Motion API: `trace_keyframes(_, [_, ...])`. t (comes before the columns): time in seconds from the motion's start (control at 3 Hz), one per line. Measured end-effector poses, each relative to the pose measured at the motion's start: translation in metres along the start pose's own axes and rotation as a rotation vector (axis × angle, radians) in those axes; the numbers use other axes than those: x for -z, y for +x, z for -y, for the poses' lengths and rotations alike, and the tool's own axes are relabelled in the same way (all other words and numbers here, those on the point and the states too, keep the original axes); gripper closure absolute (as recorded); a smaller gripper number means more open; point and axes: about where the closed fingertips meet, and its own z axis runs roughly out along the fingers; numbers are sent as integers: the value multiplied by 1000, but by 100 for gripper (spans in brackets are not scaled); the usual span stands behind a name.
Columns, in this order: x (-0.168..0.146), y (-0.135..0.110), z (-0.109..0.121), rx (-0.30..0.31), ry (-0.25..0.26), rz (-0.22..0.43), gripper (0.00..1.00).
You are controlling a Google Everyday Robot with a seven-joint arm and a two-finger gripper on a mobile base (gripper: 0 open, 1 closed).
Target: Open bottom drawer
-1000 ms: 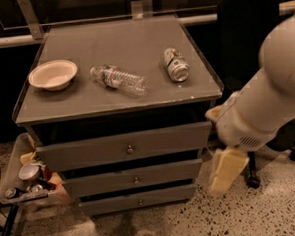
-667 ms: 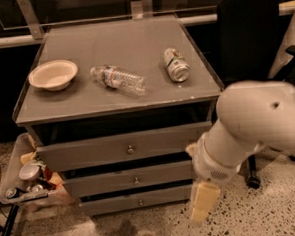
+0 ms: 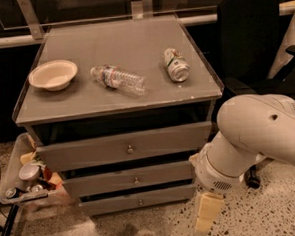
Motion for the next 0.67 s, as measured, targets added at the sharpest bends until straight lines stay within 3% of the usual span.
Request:
trace_keyframes(0.33, [-36,0,-14,-2,-33,-13,0])
trace_keyframes(0.67, [-125,10,-43,-68,-136,-13,0])
